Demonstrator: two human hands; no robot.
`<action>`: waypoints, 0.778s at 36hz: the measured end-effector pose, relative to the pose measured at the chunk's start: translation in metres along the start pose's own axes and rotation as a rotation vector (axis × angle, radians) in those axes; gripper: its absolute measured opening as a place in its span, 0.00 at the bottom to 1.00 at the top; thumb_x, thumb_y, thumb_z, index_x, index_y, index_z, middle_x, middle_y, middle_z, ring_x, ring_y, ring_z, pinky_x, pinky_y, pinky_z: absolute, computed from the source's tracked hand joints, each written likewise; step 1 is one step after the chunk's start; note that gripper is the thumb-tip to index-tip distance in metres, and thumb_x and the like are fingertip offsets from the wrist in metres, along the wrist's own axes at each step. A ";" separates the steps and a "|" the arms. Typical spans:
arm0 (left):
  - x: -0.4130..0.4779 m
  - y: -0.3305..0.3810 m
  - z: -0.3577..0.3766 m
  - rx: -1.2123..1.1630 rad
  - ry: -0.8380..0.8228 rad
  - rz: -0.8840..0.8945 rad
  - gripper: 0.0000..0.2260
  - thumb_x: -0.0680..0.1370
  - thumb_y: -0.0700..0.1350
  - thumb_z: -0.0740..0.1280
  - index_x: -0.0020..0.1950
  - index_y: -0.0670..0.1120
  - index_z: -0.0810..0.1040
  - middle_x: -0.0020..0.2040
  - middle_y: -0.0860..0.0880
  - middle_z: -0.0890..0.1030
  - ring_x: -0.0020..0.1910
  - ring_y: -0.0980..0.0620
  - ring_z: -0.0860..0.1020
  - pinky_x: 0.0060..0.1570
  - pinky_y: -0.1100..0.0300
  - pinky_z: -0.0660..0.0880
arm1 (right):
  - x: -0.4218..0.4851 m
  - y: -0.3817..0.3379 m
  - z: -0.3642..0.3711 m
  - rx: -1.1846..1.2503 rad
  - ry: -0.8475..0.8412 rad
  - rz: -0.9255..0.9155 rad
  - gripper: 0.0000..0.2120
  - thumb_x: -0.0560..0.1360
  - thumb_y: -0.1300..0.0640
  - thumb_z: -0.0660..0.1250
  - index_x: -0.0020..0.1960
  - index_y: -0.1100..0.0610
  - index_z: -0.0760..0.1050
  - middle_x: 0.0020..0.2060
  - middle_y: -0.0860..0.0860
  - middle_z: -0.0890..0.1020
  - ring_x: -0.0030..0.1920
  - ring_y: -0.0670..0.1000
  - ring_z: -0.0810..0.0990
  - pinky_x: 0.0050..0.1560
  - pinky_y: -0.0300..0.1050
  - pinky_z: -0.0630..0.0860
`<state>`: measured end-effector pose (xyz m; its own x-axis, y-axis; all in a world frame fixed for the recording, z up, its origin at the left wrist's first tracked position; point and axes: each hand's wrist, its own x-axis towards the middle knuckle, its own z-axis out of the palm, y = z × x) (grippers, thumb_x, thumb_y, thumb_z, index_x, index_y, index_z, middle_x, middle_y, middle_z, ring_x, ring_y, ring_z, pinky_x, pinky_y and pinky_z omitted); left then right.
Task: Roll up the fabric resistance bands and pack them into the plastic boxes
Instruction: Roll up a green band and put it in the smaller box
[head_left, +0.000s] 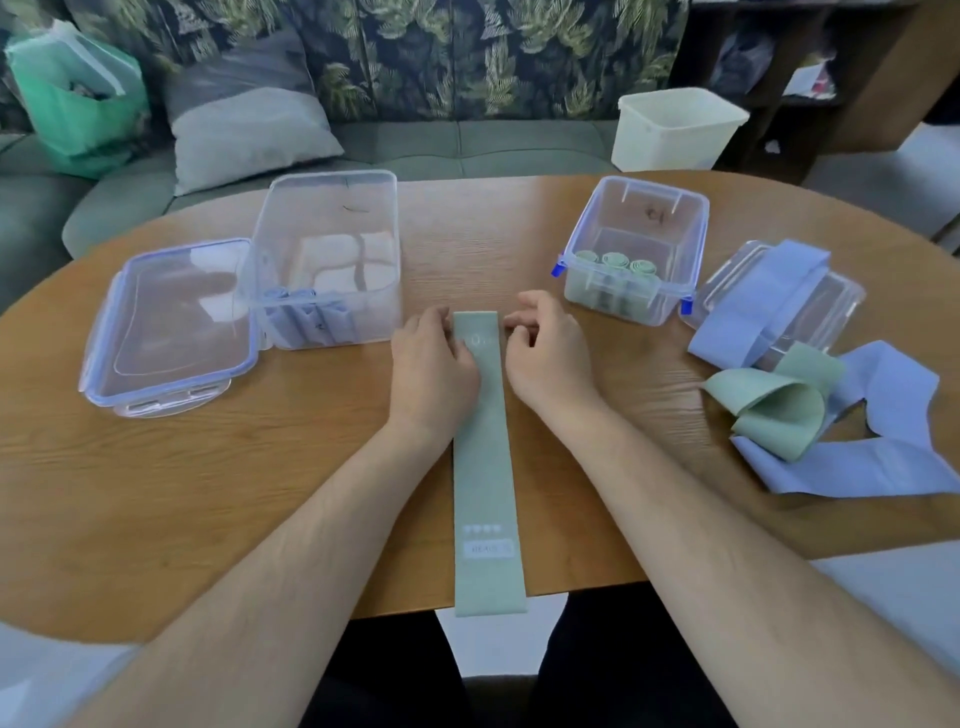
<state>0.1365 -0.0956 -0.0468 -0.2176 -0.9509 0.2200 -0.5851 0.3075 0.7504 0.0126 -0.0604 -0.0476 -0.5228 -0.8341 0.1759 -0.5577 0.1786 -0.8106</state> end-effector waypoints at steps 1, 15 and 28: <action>-0.001 -0.001 0.000 0.000 -0.006 0.012 0.16 0.80 0.39 0.63 0.68 0.41 0.75 0.61 0.46 0.79 0.61 0.45 0.75 0.65 0.47 0.73 | -0.001 -0.001 0.001 -0.002 -0.001 0.004 0.21 0.77 0.66 0.58 0.68 0.57 0.73 0.53 0.48 0.84 0.61 0.51 0.77 0.61 0.40 0.71; -0.014 0.005 -0.020 -0.124 -0.095 -0.089 0.17 0.80 0.36 0.61 0.69 0.46 0.72 0.52 0.59 0.77 0.47 0.65 0.75 0.43 0.83 0.66 | -0.016 -0.016 -0.001 0.037 -0.083 0.042 0.20 0.78 0.66 0.58 0.68 0.55 0.71 0.54 0.47 0.80 0.55 0.46 0.77 0.44 0.24 0.67; -0.021 0.011 -0.035 -0.234 -0.206 -0.194 0.16 0.79 0.37 0.62 0.65 0.50 0.74 0.48 0.64 0.75 0.46 0.70 0.74 0.37 0.82 0.66 | -0.030 -0.030 -0.013 0.100 -0.165 0.161 0.20 0.78 0.64 0.58 0.70 0.53 0.70 0.61 0.47 0.79 0.54 0.43 0.76 0.42 0.23 0.67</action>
<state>0.1622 -0.0731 -0.0218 -0.2868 -0.9565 -0.0531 -0.4419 0.0829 0.8932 0.0366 -0.0344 -0.0216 -0.4829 -0.8744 -0.0469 -0.4050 0.2705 -0.8734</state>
